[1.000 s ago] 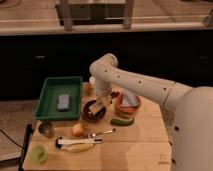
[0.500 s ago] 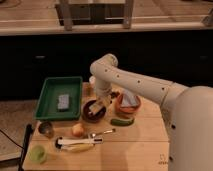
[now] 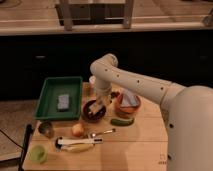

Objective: Place eraser in purple bowl

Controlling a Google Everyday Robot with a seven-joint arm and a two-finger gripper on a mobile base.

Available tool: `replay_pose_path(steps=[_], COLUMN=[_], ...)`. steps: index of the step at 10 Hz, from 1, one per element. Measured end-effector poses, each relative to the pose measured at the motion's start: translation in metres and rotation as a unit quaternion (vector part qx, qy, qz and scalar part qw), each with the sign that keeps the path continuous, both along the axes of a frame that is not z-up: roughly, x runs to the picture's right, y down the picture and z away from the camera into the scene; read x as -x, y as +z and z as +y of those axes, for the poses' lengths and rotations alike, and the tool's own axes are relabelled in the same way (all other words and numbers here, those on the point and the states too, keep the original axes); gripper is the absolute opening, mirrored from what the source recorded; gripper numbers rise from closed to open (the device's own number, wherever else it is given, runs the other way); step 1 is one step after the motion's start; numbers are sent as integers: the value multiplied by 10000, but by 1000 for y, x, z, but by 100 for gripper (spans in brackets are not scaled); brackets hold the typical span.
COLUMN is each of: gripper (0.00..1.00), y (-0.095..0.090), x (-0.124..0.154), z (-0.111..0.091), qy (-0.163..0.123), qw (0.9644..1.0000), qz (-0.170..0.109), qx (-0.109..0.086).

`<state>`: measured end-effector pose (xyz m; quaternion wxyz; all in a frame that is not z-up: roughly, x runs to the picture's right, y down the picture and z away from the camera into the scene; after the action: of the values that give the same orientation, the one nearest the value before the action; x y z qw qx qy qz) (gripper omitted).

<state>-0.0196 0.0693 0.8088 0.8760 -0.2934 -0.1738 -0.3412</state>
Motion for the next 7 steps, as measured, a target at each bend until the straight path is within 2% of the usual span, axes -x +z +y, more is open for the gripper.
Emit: replay_pose_path(steps=[7], gripper=[2], y=[9], x=[2], z=[-1], qy=[-93], qw=[9998], qz=[-145], qx=[60])
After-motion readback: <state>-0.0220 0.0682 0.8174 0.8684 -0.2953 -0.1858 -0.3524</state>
